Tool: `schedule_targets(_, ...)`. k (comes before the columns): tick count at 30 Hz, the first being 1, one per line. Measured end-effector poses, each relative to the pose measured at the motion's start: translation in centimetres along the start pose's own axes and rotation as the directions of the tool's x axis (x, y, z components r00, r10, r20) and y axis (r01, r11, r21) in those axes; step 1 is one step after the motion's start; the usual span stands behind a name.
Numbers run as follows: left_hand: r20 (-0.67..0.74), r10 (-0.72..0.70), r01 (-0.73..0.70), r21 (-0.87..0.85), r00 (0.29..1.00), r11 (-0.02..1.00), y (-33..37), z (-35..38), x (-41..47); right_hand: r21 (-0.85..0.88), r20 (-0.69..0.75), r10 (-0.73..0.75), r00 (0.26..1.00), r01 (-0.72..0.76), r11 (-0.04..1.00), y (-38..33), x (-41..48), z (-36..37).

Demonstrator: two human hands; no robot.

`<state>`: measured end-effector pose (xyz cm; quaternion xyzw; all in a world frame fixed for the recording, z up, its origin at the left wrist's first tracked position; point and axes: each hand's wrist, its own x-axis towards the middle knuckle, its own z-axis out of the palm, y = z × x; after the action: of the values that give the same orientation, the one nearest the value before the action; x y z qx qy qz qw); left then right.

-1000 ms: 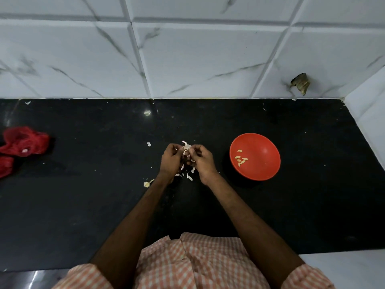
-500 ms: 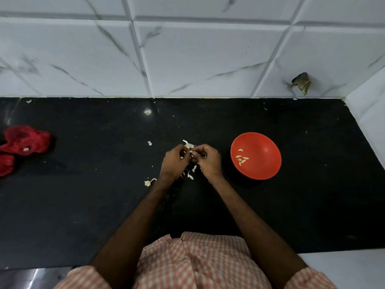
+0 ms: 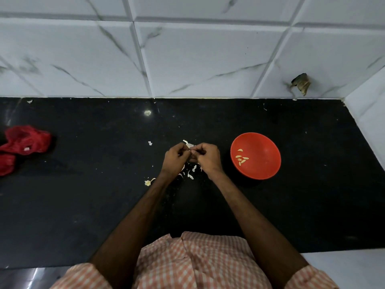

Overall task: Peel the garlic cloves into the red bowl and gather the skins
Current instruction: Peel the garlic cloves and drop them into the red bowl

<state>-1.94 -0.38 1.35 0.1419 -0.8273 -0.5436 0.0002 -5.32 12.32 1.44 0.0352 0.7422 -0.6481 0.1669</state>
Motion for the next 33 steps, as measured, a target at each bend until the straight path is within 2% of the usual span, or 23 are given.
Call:
schedule_targets(11,0.046,-0.031,0.042,-0.241,0.998,0.97,0.6,-0.4,-0.2,0.128,0.089,0.141,0.986,-0.152,0.98,-1.6,0.4,-0.3)
schedule_targets(24,0.109,-0.039,0.071,-0.305,0.993,0.95,1.1,-0.7,-0.7,0.092,0.136,0.204,0.969,-0.218,0.972,-2.4,0.3,-0.8)
schedule_targets(29,0.149,-0.051,0.1,-0.349,0.988,0.932,1.0,-1.1,-0.5,0.125,0.179,0.162,0.97,-0.185,0.975,-2.5,0.1,-1.1)
schedule_targets(33,0.142,-0.047,0.095,-0.351,0.989,0.932,0.7,-1.3,-0.5,0.054,0.108,0.064,0.992,-0.07,0.996,-2.0,0.0,-0.8)
